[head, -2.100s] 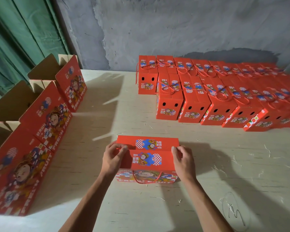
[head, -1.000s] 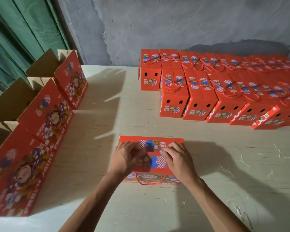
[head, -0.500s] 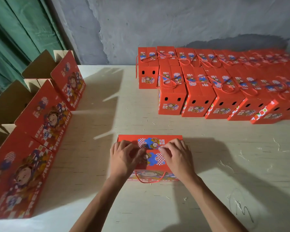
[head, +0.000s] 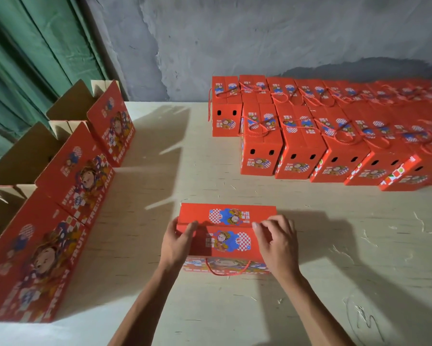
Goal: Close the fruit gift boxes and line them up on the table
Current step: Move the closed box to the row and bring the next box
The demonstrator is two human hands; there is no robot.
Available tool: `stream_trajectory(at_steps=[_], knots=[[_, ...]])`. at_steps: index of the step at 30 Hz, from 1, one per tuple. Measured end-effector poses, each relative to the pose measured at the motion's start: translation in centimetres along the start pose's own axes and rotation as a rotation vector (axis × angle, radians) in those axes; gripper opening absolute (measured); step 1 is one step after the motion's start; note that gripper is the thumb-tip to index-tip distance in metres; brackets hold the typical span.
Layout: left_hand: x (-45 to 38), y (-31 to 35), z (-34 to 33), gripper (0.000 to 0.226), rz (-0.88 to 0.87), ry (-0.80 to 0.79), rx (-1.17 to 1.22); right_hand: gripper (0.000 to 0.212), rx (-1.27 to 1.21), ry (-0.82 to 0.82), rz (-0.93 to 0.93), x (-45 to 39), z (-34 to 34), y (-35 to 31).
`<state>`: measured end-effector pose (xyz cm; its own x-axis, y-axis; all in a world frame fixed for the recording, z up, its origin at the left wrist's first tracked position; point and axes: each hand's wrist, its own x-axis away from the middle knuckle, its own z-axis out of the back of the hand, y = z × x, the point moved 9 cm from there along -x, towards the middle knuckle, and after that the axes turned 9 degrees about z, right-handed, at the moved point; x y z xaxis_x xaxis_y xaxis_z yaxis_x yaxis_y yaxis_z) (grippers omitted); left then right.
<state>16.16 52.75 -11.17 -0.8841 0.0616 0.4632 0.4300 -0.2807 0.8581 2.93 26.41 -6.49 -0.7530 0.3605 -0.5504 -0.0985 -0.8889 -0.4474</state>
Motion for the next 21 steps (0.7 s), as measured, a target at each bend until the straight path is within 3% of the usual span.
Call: stream_trajectory(at_steps=[7,11,17,21], knots=[[-1.0,0.2,-0.5,0.034,0.200,-0.005,0.027,0.040,-0.124,-0.068,-0.058,-0.6,-0.5,0.3],[-2.0,-0.4,-0.6,0.013,0.251,0.025,0.023,0.032,-0.134,-0.117,-0.072,-0.7,-0.8,0.3],[-3.1,-0.8,-0.4,0.027,0.285,0.043,0.008,0.014,-0.195,-0.131,-0.131,-0.7,-0.9,0.6],[-3.3,-1.4,-0.4,0.026,0.345,-0.057,0.046,0.026,-0.205,-0.148,-0.175,-0.5,-0.8,0.7]])
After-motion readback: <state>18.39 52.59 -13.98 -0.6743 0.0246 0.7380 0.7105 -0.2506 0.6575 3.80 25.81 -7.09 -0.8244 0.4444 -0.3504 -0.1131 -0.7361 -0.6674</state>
